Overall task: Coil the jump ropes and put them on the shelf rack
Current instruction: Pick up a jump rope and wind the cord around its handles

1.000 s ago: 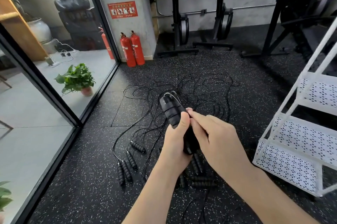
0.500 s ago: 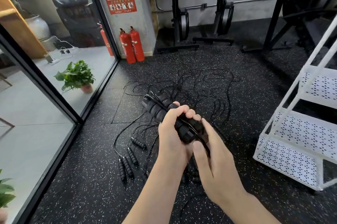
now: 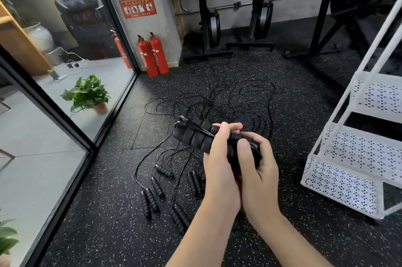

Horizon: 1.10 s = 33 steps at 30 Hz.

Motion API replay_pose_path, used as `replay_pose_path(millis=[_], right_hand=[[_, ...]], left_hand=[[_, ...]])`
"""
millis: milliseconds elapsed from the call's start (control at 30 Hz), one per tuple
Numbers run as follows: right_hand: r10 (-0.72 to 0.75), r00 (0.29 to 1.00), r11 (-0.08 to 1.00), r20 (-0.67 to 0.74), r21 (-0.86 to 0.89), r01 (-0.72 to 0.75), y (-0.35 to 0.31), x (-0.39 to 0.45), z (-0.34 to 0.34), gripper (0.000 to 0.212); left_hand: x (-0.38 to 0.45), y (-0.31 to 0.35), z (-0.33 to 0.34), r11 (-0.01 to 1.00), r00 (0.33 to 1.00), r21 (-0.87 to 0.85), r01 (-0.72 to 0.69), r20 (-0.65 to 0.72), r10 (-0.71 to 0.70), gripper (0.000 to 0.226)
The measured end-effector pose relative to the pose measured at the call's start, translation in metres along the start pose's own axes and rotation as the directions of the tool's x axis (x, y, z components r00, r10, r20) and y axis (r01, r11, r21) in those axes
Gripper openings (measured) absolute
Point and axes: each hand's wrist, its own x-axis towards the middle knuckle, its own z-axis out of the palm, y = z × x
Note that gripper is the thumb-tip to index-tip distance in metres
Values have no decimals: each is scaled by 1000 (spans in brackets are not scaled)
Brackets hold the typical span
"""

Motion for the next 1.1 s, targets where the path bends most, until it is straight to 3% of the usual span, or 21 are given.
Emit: replay_pose_path(millis=[233, 367, 400, 467, 533, 567, 600, 633, 667, 733, 767, 800, 867, 967, 1033, 1100], right_hand=[[57, 995, 998, -82, 2, -57, -2, 8, -3, 26], [16, 998, 1000, -58, -25, -17, -2, 12, -7, 19], [1, 999, 999, -46, -45, -3, -2, 14, -8, 17], [-11, 1000, 997, -22, -75, 9, -2, 20, -12, 17], [-13, 1000, 992, 5, -127, 13, 0, 28, -20, 17], [-15, 1000, 987, 26, -162, 19, 0, 32, -24, 17], [-20, 999, 979, 51, -203, 30, 1, 36, -29, 17], [-26, 997, 968, 78, -247, 45, 2, 40, -33, 17], [-31, 994, 956, 104, -288, 60, 3, 43, -36, 17], [-30, 988, 939, 153, -334, 81, 3, 46, -37, 15], [-25, 983, 936, 179, -342, 86, 3, 47, -36, 14], [-18, 978, 933, 206, -348, 90, 2, 46, -34, 15], [-6, 969, 934, 248, -345, 94, 2, 45, -33, 16], [8, 960, 948, 280, -308, 82, 2, 45, -36, 20], [-1, 951, 966, 310, -244, 81, 1, 46, -38, 27], [9, 951, 990, 308, -135, 35, -2, 43, -38, 32]], left_hand=[[-6, -5, 7, 1000, 1000, 15, 12, 22, -13, 27], [-5, -5, 6, 978, 995, -192, 85, 72, -73, 18], [-6, -4, 5, 972, 994, -217, 90, 79, -74, 27], [-5, -3, -4, 986, 998, -166, 28, 66, -17, 70], [-7, 0, -21, 991, 989, 15, -130, -71, 131, 106], [-9, 5, -32, 946, 949, 206, -250, -144, 282, 118], [-10, 12, -43, 818, 876, 443, -367, -132, 464, 125], [-10, 17, -53, 595, 788, 662, -456, -11, 616, 128], [-7, 22, -62, 308, 710, 805, -508, 188, 679, 126], [6, 30, -67, -255, 649, 822, -509, 561, 513, 118], [14, 30, -64, -432, 664, 753, -497, 650, 368, 115], [21, 31, -59, -537, 687, 686, -490, 684, 246, 110], [29, 32, -44, -633, 713, 604, -485, 692, 115, 88], [32, 37, -33, -640, 715, 565, -521, 699, 36, 51], [30, 40, -32, -576, 739, 623, -528, 672, 49, 41], [28, 43, -34, -451, 782, 729, -515, 615, 101, 35]])
